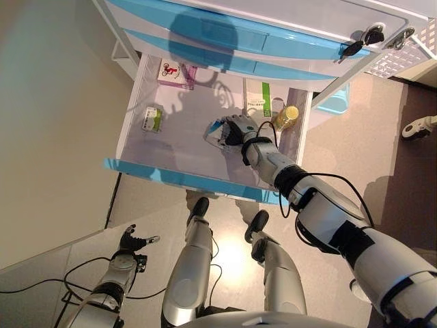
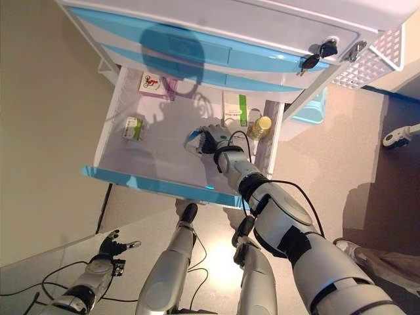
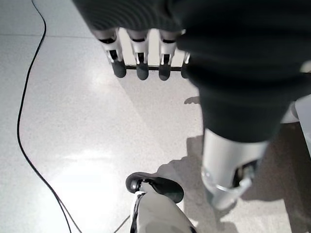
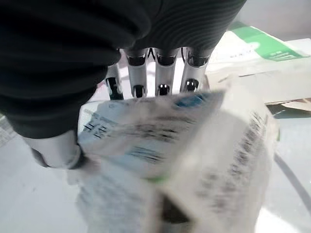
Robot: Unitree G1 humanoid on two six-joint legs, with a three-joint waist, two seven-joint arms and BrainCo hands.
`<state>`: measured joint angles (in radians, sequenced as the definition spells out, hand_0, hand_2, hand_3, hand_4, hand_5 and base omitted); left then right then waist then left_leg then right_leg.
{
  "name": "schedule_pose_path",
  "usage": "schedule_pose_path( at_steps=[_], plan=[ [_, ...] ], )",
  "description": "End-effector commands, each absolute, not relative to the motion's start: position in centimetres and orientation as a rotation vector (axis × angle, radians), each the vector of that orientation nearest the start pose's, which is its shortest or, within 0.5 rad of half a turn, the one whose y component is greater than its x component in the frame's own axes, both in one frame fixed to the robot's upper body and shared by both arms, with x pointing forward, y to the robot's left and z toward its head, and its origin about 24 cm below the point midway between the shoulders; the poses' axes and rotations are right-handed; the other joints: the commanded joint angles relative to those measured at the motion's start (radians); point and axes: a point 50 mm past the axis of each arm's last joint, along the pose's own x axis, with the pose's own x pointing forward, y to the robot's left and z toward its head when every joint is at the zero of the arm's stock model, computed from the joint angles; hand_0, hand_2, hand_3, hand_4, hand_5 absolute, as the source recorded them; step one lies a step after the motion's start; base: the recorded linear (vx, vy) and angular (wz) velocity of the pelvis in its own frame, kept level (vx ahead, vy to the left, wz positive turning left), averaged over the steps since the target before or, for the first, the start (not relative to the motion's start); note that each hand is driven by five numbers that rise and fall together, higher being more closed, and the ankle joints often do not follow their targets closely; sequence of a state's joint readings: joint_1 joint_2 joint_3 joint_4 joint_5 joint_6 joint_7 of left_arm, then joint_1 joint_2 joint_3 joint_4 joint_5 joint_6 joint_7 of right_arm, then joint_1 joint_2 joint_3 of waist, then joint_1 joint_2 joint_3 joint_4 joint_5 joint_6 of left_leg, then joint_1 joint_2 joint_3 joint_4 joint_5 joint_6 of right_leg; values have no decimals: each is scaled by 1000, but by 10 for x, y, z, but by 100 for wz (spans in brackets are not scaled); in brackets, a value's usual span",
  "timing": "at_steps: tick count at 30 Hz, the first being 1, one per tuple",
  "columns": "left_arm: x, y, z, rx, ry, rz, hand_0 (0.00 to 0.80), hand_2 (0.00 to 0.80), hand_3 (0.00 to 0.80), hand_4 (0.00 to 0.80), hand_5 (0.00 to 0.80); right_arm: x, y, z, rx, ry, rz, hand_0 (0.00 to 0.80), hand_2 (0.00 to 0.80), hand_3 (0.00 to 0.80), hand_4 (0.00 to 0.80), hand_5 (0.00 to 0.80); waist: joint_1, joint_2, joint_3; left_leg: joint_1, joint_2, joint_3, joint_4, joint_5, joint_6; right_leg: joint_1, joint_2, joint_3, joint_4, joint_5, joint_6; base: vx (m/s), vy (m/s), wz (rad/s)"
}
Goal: Open the drawer and pick up the medicine
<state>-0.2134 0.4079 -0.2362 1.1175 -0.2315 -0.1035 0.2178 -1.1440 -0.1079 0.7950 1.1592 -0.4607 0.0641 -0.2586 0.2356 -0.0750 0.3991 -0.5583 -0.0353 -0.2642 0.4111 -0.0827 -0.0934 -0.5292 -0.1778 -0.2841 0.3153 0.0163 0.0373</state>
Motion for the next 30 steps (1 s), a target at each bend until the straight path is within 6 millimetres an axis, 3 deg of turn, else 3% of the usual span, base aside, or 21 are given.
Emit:
schedule_pose_path(
  at_steps=[1,16,30],
  plan=[
    [203,282,-95,382,753,335,0,0,0,0,0,406,-51,138,-1393,-235,198,800,800,800,800,800,13,9,36,-37,-93,21,-87,112,89,32,6,25,36,-29,61,0,0,0],
    [199,283,-97,372,761,337,0,0,0,0,0,405,-52,149,-1302,-289,200,800,800,800,800,800,-5,9,19,-25,-91,34,-76,103,90,36,2,37,55,-34,61,0,0,0],
    [186,289,-101,345,790,345,0,0,0,0,0,388,-88,157,-1141,-402,193,800,800,800,800,800,-62,14,-42,43,-82,60,-15,49,95,93,-5,65,117,-78,58,6,21,-9]
  ],
)
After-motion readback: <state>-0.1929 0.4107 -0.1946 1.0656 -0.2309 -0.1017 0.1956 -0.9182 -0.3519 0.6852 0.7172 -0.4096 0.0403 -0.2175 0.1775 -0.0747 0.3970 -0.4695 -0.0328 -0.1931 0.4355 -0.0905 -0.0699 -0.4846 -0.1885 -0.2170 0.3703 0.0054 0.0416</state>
